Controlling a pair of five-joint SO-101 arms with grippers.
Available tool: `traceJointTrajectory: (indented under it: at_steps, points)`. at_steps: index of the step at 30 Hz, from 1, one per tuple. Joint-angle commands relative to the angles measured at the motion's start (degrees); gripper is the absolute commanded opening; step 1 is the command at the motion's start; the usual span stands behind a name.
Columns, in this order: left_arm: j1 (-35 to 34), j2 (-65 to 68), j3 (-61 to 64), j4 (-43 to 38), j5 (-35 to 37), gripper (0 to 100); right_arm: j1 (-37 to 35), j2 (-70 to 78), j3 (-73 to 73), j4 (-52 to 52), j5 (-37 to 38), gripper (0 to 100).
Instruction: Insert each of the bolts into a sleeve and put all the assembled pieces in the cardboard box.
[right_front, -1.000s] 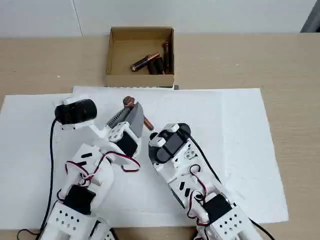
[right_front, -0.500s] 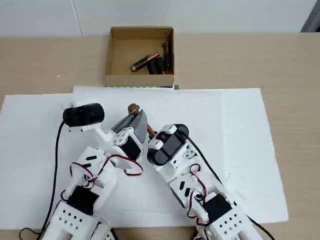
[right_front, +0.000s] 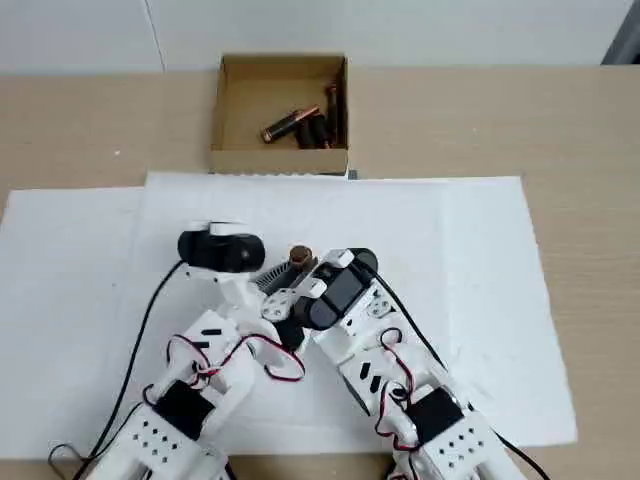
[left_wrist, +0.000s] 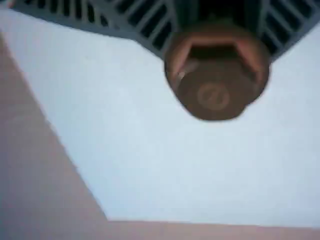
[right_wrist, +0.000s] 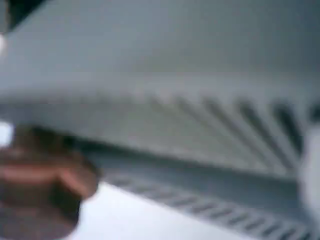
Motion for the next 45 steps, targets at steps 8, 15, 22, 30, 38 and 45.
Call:
traceJointTrajectory:
  at_steps: [8, 15, 22, 30, 38, 45]
  points:
    - [2.55, -0.79, 1.01, -0.97, -3.16, 4, -0.31, -0.84, -3.52, -0.92, 0.53, 0.2]
    - [2.37, -0.79, 0.22, -0.97, -3.25, 22, -0.31, -0.84, -3.43, -0.84, 0.53, 0.2]
    - [-3.69, -0.62, -7.16, 4.66, -8.0, 23, -0.22, -0.84, -3.34, 1.8, 0.53, 0.2]
    - [-6.42, -0.7, -15.34, 13.01, -8.88, 23, -0.22, -0.84, -3.34, 1.8, 0.53, 0.2]
    - [-5.63, -0.44, -11.74, 13.89, -8.7, 23, -0.22, -0.84, -3.43, 1.8, 0.53, 0.2]
    - [-2.9, -0.79, -7.78, 13.8, -6.51, 23, -0.22, -0.84, -3.43, 1.8, 0.53, 0.2]
